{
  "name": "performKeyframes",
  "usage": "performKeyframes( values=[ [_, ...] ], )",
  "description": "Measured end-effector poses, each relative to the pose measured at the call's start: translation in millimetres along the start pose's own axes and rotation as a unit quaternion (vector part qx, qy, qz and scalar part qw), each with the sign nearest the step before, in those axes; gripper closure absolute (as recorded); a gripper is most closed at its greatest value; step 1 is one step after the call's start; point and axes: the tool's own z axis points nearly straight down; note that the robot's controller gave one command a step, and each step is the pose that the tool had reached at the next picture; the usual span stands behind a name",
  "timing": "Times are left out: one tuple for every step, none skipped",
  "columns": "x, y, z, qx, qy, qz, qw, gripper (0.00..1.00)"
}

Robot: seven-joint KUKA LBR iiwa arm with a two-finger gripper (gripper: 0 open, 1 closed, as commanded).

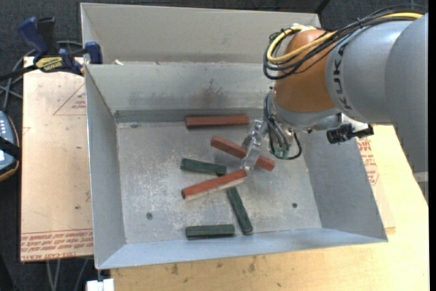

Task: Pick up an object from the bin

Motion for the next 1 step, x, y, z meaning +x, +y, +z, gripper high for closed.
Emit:
performKeyframes(
  values=[
    [0.4, 0.0, -7.2, 0.000, 0.0009, 0.000, 1.0000, 1.00]
  ],
)
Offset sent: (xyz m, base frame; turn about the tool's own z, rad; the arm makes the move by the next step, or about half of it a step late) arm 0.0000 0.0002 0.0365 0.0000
